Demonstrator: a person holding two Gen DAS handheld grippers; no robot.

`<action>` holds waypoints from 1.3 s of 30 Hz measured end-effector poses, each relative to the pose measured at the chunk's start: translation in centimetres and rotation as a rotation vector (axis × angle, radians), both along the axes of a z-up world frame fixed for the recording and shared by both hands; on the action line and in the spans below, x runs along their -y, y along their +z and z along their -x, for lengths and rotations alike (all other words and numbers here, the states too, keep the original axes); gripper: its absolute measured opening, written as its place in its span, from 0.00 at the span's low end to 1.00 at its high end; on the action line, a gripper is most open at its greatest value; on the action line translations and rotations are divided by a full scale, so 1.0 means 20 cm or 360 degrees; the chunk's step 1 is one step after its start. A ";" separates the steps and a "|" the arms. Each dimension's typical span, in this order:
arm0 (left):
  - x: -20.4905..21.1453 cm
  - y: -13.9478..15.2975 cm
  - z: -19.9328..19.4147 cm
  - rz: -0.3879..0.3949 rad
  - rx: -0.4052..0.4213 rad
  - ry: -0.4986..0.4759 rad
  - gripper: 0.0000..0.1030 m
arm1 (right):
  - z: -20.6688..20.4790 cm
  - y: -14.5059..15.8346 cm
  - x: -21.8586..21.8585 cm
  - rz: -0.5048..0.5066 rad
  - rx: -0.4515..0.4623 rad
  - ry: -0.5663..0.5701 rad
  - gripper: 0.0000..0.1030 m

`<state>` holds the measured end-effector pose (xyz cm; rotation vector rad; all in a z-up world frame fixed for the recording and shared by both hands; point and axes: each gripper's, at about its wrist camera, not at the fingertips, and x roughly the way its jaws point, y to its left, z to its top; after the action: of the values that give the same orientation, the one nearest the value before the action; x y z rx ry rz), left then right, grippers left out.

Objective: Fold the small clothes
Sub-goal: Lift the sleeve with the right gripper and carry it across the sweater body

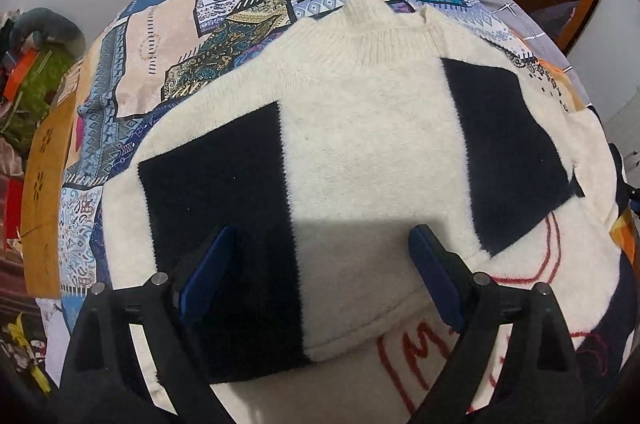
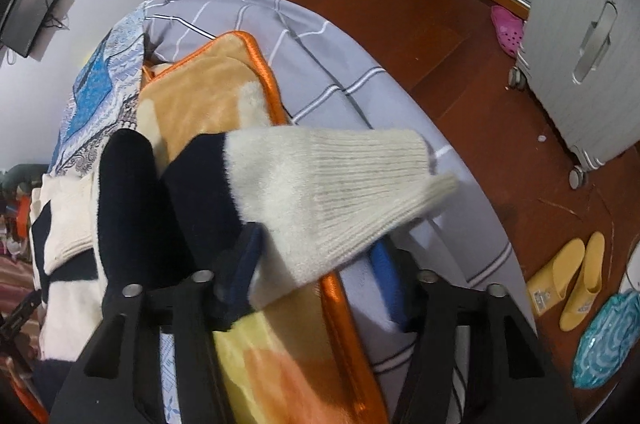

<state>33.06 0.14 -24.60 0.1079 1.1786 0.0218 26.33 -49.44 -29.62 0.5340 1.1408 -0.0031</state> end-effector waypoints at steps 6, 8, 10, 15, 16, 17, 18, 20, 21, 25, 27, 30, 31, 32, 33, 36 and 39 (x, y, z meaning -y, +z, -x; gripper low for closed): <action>0.01 0.01 0.01 -0.0020 0.0009 0.0000 0.88 | -0.04 0.10 -0.06 0.0161 0.0102 0.0066 0.09; 0.01 0.01 0.02 -0.0030 0.0016 -0.0004 0.88 | -0.04 0.16 -0.07 0.0195 0.0154 0.0083 0.08; 0.02 0.02 0.03 -0.0039 0.0023 -0.0014 0.88 | -0.05 0.22 -0.08 0.0210 0.0216 0.0089 0.07; 0.02 0.06 0.05 -0.0042 0.0047 -0.0027 0.88 | -0.06 0.42 -0.13 0.0229 0.0360 0.0137 0.07; 0.01 0.07 0.06 -0.0037 0.0056 -0.0027 0.88 | -0.07 0.46 -0.14 0.0233 0.0388 0.0146 0.07; 0.01 0.09 0.07 -0.0032 0.0066 -0.0025 0.88 | -0.08 0.51 -0.16 0.0237 0.0426 0.0156 0.07; 0.01 0.10 0.07 -0.0028 0.0074 -0.0023 0.88 | -0.09 0.56 -0.18 0.0232 0.0467 0.0169 0.07; -0.01 0.13 0.09 -0.0018 0.0098 -0.0016 0.88 | -0.11 0.68 -0.22 0.0232 0.0551 0.0196 0.07; -0.02 0.15 0.10 -0.0010 0.0110 -0.0012 0.88 | -0.11 0.73 -0.24 0.0237 0.0583 0.0210 0.06; -0.07 0.20 0.13 0.0017 0.0151 0.0009 0.88 | -0.13 0.93 -0.36 0.0265 0.0727 0.0282 0.06; -0.09 0.23 0.15 0.0034 0.0172 0.0021 0.88 | -0.14 1.03 -0.42 0.0276 0.0799 0.0319 0.06; -0.14 0.27 0.18 0.0058 0.0200 0.0038 0.88 | -0.15 1.16 -0.52 0.0282 0.0885 0.0373 0.06; -0.16 0.29 0.19 0.0067 0.0216 0.0046 0.88 | -0.15 1.19 -0.55 0.0280 0.0906 0.0391 0.06; -0.17 0.30 0.20 0.0075 0.0228 0.0052 0.88 | -0.15 1.22 -0.59 0.0277 0.0929 0.0413 0.06; -0.18 0.32 0.21 0.0083 0.0240 0.0058 0.88 | -0.15 1.24 -0.63 0.0277 0.0951 0.0439 0.06; -0.23 0.37 0.24 0.0112 0.0283 0.0073 0.88 | -0.15 1.31 -0.76 0.0272 0.1004 0.0510 0.06; -0.27 0.42 0.28 0.0132 0.0327 0.0083 0.88 | -0.16 1.35 -0.90 0.0260 0.1041 0.0585 0.06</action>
<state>27.45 5.44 -16.26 0.0018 0.9756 0.0292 29.61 -31.47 -2.70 0.1469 0.5746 0.3689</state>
